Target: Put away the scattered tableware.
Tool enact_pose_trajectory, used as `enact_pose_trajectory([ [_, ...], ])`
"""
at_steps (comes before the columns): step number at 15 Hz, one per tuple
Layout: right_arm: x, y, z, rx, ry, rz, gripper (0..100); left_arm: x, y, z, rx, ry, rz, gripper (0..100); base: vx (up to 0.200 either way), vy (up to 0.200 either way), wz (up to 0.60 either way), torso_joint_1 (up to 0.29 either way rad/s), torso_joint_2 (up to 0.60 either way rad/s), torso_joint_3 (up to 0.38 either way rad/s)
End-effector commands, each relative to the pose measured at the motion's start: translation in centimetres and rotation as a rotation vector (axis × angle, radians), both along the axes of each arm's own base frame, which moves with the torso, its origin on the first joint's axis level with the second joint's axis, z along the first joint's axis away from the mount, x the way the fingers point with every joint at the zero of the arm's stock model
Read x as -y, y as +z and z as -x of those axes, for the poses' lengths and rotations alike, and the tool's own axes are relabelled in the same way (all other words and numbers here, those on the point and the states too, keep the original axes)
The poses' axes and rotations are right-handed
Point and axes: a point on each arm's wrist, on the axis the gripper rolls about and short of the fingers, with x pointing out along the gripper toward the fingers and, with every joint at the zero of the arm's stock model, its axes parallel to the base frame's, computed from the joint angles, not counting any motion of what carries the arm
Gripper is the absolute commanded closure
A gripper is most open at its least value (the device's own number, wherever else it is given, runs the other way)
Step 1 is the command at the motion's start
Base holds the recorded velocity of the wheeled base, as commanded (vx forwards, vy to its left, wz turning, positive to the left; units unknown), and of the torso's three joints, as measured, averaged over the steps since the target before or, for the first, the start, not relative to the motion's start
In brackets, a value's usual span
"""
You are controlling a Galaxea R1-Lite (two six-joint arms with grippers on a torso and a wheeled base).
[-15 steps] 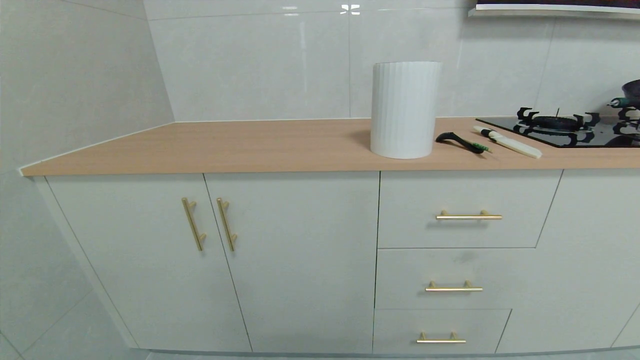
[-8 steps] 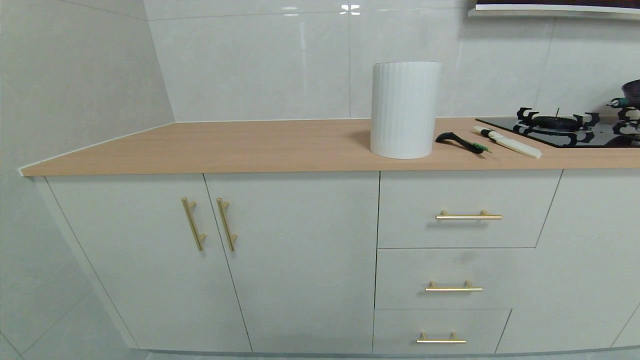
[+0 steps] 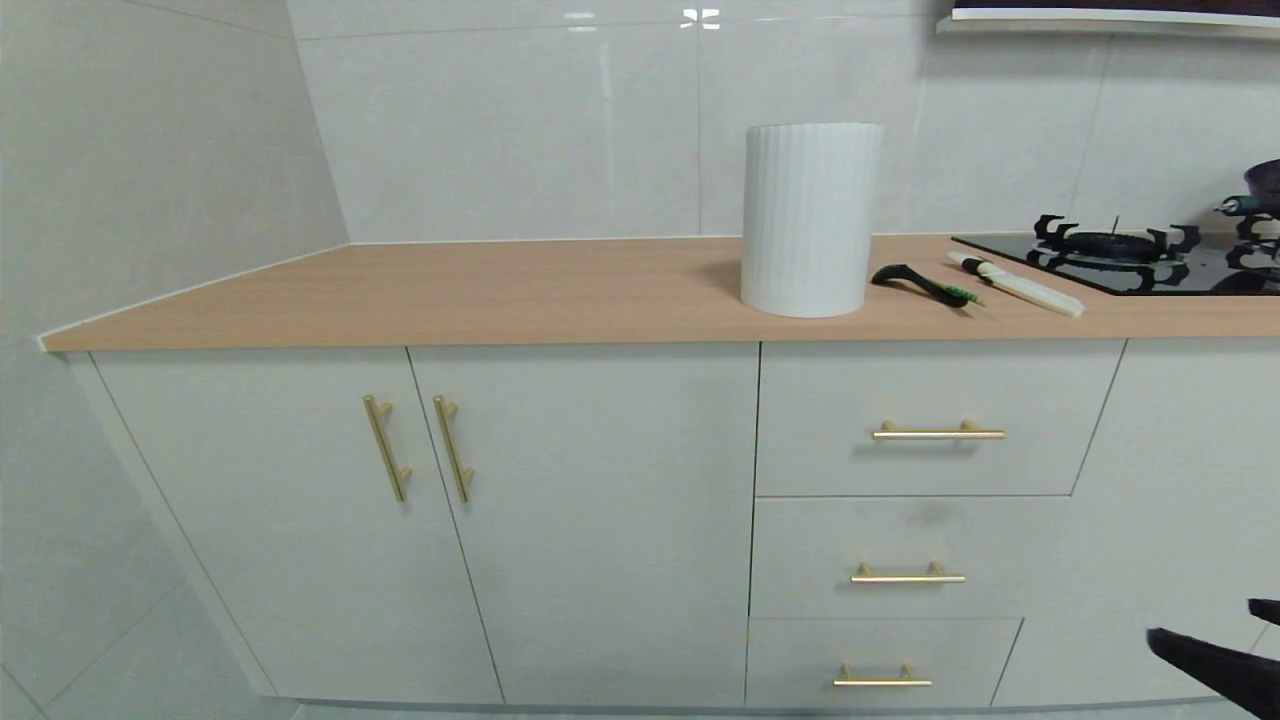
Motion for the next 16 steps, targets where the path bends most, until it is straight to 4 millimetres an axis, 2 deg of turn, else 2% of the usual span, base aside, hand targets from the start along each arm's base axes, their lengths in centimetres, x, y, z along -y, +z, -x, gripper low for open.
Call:
enact_pose_trajectory([
  [1,-1.7,-3.1,-10.6,-0.268,-0.006,0.068,0,0.0,0.0,0.0,0.001,0.000,-0.001,0,0.000,0.000,0.00,0.000,0.00,0.000],
  [4,-2.5,-8.2,-16.1,-0.305,-0.026,0.102,0,0.0,0.0,0.0,0.001,0.000,-0.001,0,0.000,0.000,0.00,0.000,0.00,0.000],
  [6,-2.7,-11.4,-18.6,-0.305,-0.069,0.142,0,0.0,0.0,0.0,0.001,0.000,0.001,0,0.000,0.000,0.00,0.000,0.00,0.000],
  [9,-2.9,-15.7,-20.7,-0.294,-0.115,0.181,0,0.0,0.0,0.0,0.001,0.000,0.001,0,0.000,0.000,0.00,0.000,0.00,0.000],
  [10,-3.0,-16.6,-21.1,-0.284,-0.118,0.177,0,0.0,0.0,0.0,0.001,0.000,-0.001,0,0.000,0.000,0.00,0.000,0.00,0.000],
  [11,-3.0,-16.6,-21.1,-0.284,-0.118,0.177,0,0.0,0.0,0.0,0.001,0.000,-0.001,0,0.000,0.000,0.00,0.000,0.00,0.000],
  [12,-3.1,-18.4,-22.0,-0.257,-0.120,0.173,0,0.0,0.0,0.0,0.001,0.000,-0.001,0,0.000,0.000,0.00,0.000,0.00,0.000],
  [16,-3.2,-20.1,-23.6,-0.254,-0.155,0.191,0,0.0,0.0,0.0,0.001,0.000,-0.001,0,0.000,0.000,0.00,0.000,0.00,0.000],
])
